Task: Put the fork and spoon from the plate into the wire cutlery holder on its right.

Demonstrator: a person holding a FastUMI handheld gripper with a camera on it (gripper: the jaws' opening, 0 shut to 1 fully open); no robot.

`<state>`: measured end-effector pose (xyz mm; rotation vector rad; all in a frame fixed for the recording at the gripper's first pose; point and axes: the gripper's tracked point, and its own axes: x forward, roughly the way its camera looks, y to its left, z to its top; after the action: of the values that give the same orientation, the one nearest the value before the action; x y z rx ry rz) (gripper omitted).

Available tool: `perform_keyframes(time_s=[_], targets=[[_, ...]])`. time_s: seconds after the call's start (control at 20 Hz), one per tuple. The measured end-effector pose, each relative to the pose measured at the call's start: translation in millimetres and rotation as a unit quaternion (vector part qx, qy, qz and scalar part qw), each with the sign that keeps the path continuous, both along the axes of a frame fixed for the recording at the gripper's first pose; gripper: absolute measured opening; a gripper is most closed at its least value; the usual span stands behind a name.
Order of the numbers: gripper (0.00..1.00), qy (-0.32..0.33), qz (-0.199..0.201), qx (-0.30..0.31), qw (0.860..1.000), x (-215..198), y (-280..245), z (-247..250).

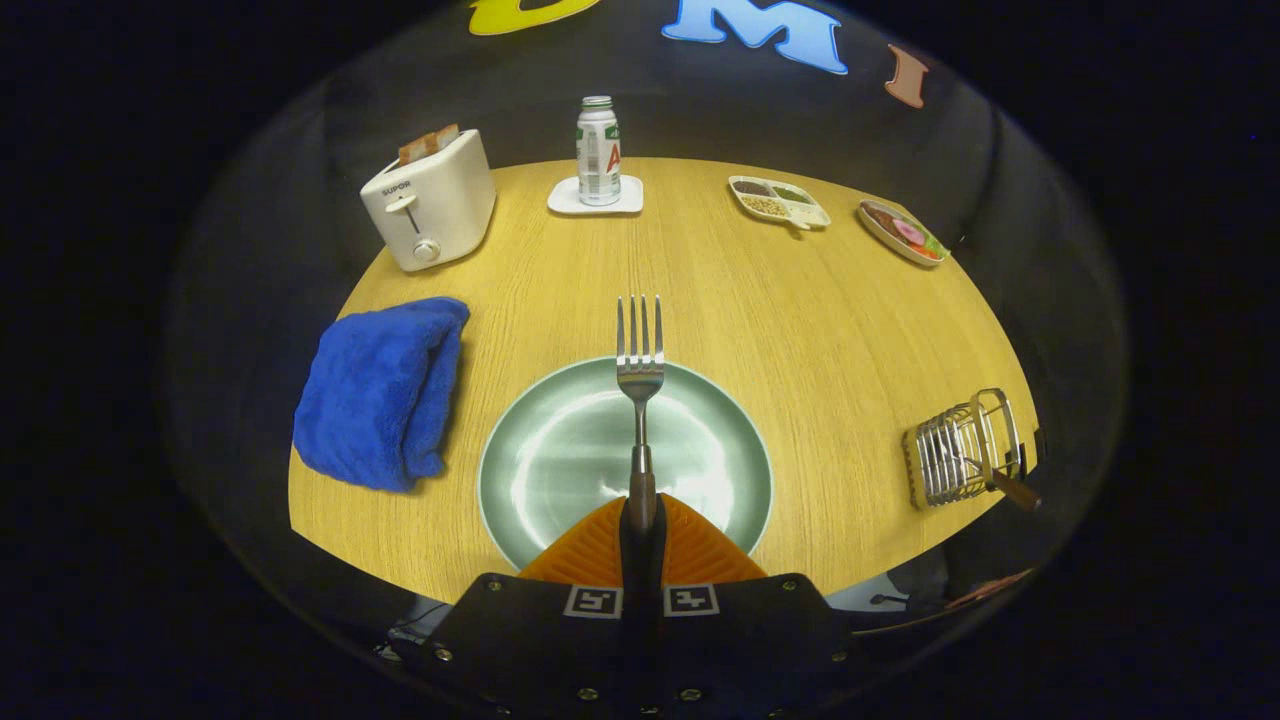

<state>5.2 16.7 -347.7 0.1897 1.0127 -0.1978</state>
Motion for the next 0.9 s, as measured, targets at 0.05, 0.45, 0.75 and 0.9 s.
perform_keyframes(time_s=[0.05, 0.45, 0.75, 0.9], targets=[[0.01, -0.003, -0.008, -0.002, 1.000, 1, -7, 5], [0.01, -0.011, -0.088, -0.035, 0.995, 1, -82, 40], [0.01, 0.007, -0.175, -0.046, 0.984, -21, -138, 48], [0.01, 0.025, -0.224, -0.040, 0.973, -37, -160, 43]])
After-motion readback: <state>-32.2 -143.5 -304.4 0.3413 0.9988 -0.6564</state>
